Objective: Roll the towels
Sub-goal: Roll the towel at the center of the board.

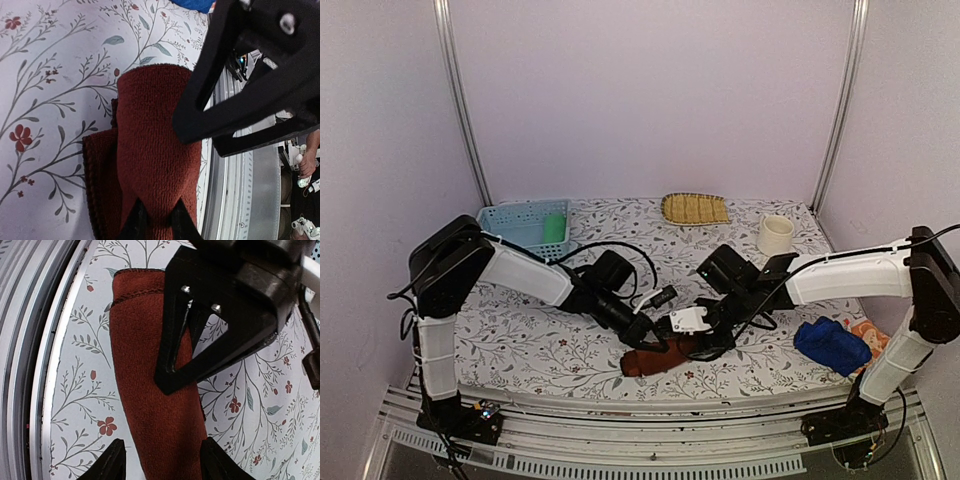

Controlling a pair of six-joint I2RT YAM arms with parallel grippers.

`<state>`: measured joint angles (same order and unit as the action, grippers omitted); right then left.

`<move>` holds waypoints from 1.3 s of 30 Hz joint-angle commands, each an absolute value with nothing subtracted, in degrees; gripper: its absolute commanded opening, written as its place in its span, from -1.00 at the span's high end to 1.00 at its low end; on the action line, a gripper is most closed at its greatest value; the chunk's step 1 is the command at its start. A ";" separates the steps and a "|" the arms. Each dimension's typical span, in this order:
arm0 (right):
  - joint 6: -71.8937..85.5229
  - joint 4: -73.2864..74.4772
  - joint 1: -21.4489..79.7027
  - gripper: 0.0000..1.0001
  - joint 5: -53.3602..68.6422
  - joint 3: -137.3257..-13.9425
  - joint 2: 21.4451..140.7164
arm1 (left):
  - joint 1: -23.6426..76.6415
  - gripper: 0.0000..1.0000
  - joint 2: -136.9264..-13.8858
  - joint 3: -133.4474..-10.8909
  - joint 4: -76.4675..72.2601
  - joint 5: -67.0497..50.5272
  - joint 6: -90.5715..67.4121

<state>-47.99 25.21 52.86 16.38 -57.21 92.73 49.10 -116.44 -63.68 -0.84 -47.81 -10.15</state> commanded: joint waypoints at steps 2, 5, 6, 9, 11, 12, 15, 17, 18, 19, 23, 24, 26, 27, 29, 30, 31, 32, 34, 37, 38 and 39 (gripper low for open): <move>-49.15 23.19 55.03 -0.07 17.28 -54.96 95.58 | 47.83 0.73 -118.72 -64.07 0.01 -49.46 -10.81; -48.84 22.67 55.89 -0.10 16.33 -54.59 97.35 | 47.47 0.73 -118.89 -64.28 -0.08 -50.27 -10.90; -48.65 22.17 55.94 -0.10 15.31 -54.56 98.06 | 47.34 0.73 -118.99 -64.40 -0.13 -50.47 -10.94; -48.19 20.54 56.07 -0.11 12.08 -54.34 99.97 | 47.07 0.74 -119.24 -64.93 -0.01 -50.88 -11.14; -48.04 19.11 56.01 -0.10 10.17 -53.87 101.08 | 46.77 0.74 -119.45 -65.35 0.53 -50.52 -11.22; -47.91 18.77 56.03 -0.09 9.88 -53.79 101.56 | 46.72 0.73 -119.44 -65.52 0.60 -50.52 -11.12; -48.14 18.33 56.01 -0.08 9.17 -53.50 102.57 | 46.52 0.70 -120.22 -66.35 1.68 -51.08 -10.50; -48.70 17.35 56.00 -0.08 7.97 -52.71 102.75 | 46.47 0.73 -121.82 -67.81 3.66 -51.67 -9.66; -49.37 16.84 56.04 -0.09 6.97 -52.54 102.84 | 46.37 0.76 -122.70 -68.53 4.57 -51.80 -9.49; -49.76 16.33 56.06 -0.09 6.10 -52.36 103.01 | 46.30 0.78 -123.45 -68.97 4.68 -51.77 -9.56; -51.50 15.45 56.11 0.12 4.32 -52.25 104.45 | 46.21 0.73 -123.53 -69.34 3.65 -51.00 -10.27; -51.77 16.23 56.13 0.29 4.62 -52.47 104.80 | 46.17 0.65 -122.86 -69.34 3.61 -49.96 -10.28; -52.11 19.10 56.18 0.50 6.46 -53.32 104.84 | 46.21 0.45 -120.88 -68.88 3.73 -46.29 -10.46; -52.25 20.58 56.23 0.56 7.75 -53.55 104.43 | 46.14 0.36 -119.48 -68.21 3.61 -44.51 -10.40; -52.25 24.40 56.37 0.67 10.14 -54.39 103.22 | 46.10 0.17 -116.16 -66.41 3.39 -40.59 -10.07; -52.08 26.43 56.39 0.71 11.17 -54.91 102.56 | 46.06 0.09 -114.17 -65.21 2.97 -38.64 -9.88; -51.54 28.37 56.38 0.73 12.15 -55.37 101.67 | 46.13 0.03 -111.19 -63.58 2.23 -36.77 -9.85; -51.14 30.09 56.35 0.74 13.05 -55.78 100.99 | 46.12 0.00 -108.46 -61.84 1.48 -34.96 -9.82; -50.09 34.08 56.35 0.77 15.14 -56.54 99.79 | 46.20 -0.03 -103.32 -58.40 -0.10 -30.35 -10.21; -48.14 38.23 56.36 0.78 17.77 -57.48 98.89 | 46.79 -0.04 -95.18 -52.23 -2.01 -23.31 -10.92; -47.44 39.58 56.32 0.78 18.73 -57.80 98.90 | 47.41 -0.04 -92.44 -50.47 -2.44 -20.76 -10.90; -47.06 41.04 56.38 0.79 19.65 -58.29 99.28 | 48.17 -0.03 -89.05 -48.78 -2.66 -18.38 -10.71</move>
<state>-49.93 27.70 55.61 14.20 -57.52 99.26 46.61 -98.08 -54.15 0.49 -30.79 -10.79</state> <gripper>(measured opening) 0.265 0.518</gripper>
